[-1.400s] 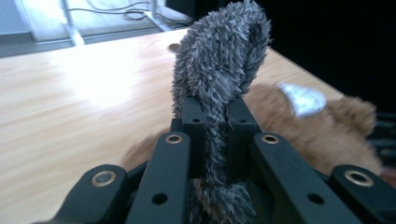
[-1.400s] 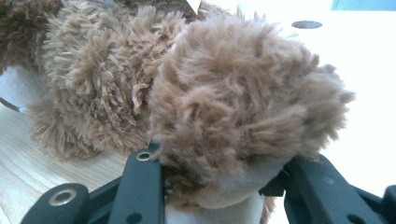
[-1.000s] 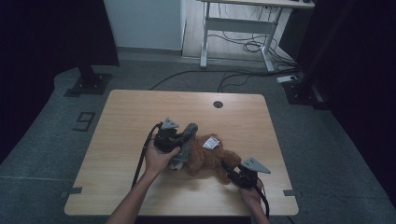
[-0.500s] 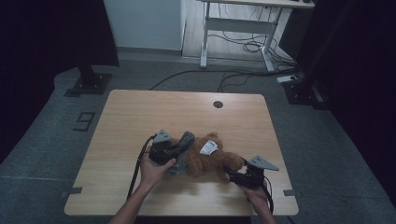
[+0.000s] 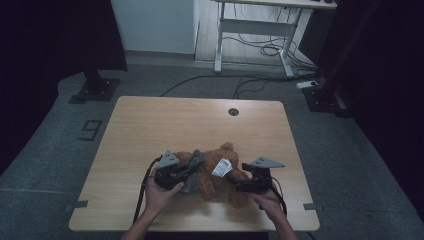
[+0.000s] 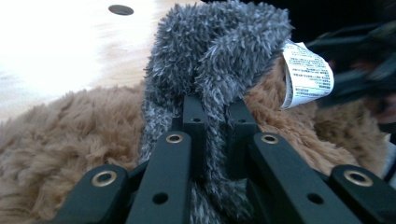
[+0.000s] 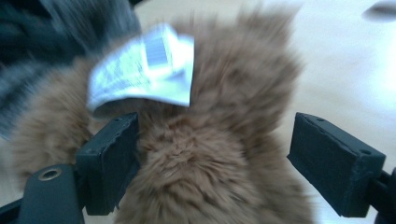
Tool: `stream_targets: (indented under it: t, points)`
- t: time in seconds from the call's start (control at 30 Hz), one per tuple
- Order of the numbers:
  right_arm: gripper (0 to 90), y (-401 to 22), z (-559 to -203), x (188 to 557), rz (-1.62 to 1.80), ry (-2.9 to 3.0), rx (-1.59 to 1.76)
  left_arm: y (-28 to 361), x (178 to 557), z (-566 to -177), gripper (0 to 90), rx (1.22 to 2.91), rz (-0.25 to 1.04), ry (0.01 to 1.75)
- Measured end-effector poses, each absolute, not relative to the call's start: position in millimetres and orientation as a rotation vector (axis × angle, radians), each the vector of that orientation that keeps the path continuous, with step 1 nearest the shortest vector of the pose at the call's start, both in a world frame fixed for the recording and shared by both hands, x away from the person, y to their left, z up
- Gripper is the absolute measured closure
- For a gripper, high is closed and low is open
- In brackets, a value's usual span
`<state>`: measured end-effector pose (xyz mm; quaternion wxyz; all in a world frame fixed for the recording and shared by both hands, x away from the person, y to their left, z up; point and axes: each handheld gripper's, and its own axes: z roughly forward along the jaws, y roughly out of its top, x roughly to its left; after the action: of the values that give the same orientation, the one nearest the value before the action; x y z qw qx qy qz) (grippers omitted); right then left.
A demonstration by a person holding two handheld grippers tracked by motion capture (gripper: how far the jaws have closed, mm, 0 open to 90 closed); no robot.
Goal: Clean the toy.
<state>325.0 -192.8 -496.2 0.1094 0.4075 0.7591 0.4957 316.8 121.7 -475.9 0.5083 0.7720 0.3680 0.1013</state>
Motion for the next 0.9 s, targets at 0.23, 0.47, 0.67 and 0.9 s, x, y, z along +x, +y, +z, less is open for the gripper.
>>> stream_targets:
  t: [0.23, 0.47, 0.67, 0.9]
  points:
    - [56.4, -179.2, -526.0, 312.2, 1.493, 2.351, 1.124, 130.4, 300.3, -484.7, 81.4, 1.885, 0.202, 0.844]
    - [62.7, -178.0, -534.0, 308.8, 1.377, 2.283, 1.157, 113.8, 305.5, -486.0, 81.6, 1.914, 0.273, 0.83]
    - [63.5, -177.4, -536.2, 325.7, 1.313, 2.149, 1.207, 101.7, 334.2, -485.4, 81.5, 1.916, 0.299, 0.844]
    - [64.1, -181.5, -538.3, 345.6, 1.309, 2.072, 1.23, 96.8, 358.7, -482.3, 81.2, 1.892, 0.24, 0.893]
